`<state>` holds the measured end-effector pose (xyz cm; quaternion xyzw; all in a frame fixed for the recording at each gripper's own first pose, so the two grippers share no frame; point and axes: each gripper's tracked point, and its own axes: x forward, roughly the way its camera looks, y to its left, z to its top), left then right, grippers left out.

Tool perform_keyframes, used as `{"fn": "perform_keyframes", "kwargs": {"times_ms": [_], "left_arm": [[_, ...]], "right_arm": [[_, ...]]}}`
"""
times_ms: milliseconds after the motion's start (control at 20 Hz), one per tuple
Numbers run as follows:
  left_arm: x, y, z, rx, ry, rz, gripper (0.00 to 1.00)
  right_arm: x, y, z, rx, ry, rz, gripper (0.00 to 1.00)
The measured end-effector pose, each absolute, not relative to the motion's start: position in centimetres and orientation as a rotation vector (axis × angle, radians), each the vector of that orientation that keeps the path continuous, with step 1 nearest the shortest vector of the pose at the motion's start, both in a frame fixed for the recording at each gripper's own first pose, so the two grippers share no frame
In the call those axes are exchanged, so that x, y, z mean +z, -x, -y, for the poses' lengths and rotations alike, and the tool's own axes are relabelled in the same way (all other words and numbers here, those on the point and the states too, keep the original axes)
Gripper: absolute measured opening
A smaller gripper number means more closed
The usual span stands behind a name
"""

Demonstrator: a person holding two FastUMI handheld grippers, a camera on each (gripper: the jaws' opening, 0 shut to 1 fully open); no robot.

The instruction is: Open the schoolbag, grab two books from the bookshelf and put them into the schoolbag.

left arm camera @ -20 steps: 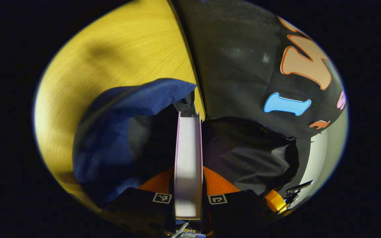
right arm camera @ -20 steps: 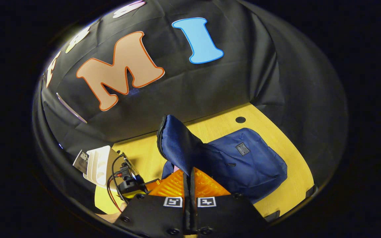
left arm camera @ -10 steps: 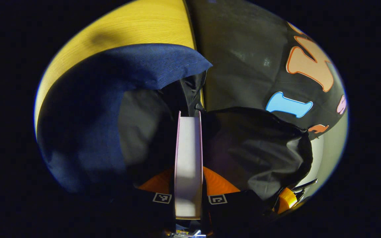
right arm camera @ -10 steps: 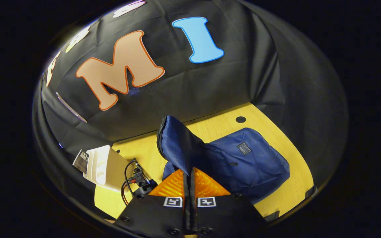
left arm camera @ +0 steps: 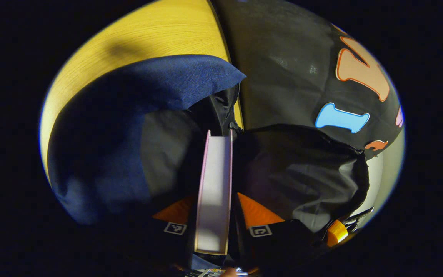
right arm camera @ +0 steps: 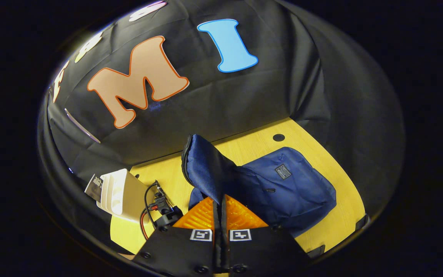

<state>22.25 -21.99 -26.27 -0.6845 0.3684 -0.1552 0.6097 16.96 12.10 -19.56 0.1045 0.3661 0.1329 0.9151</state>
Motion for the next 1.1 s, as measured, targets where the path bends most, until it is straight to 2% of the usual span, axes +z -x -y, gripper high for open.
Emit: {"fn": "perform_keyframes", "kwargs": {"times_ms": [50,100,150,200,350,400,450,500,600,650,950,1100], "left_arm": [[-26.3,-22.3,21.8,-0.343,1.572,-0.854,0.53],[-26.4,-22.2,21.4,-0.325,1.555,-0.864,0.70],[-26.9,-22.0,21.0,-0.304,1.523,-0.881,0.65],[-27.0,-21.7,20.5,-0.288,1.488,-0.898,0.73],[-26.9,-21.2,19.6,-0.269,1.361,-0.935,0.83],[-26.7,-20.7,19.4,-0.280,1.320,-0.955,0.84],[-26.4,-20.4,19.0,-0.284,1.291,-0.965,0.97],[-26.1,-20.4,18.7,-0.286,1.274,-0.961,0.87],[-25.2,-20.0,17.6,-0.286,1.229,-0.955,0.97],[-25.1,-19.6,16.8,-0.285,1.198,-0.954,0.92],[-23.1,-17.7,9.6,-0.274,0.953,-0.871,0.93],[-21.3,-16.6,4.9,-0.260,0.910,-0.823,0.93]], "right_arm": [[-19.7,-17.0,-12.1,0.273,-0.217,-0.753,0.03],[-19.7,-16.9,-12.0,0.272,-0.220,-0.754,0.03],[-19.8,-17.0,-12.1,0.273,-0.221,-0.757,0.03],[-19.9,-17.0,-12.1,0.273,-0.219,-0.757,0.03],[-20.1,-17.0,-12.3,0.275,-0.216,-0.759,0.03],[-20.1,-17.0,-12.3,0.275,-0.214,-0.760,0.03],[-20.2,-17.0,-12.3,0.274,-0.214,-0.760,0.03],[-20.2,-16.9,-12.3,0.274,-0.214,-0.760,0.03],[-20.3,-16.9,-12.3,0.272,-0.211,-0.759,0.03],[-20.4,-16.9,-12.4,0.271,-0.210,-0.759,0.03],[-20.5,-16.8,-12.5,0.275,-0.200,-0.756,0.03],[-20.3,-16.7,-12.3,0.276,-0.193,-0.750,0.03]]}}
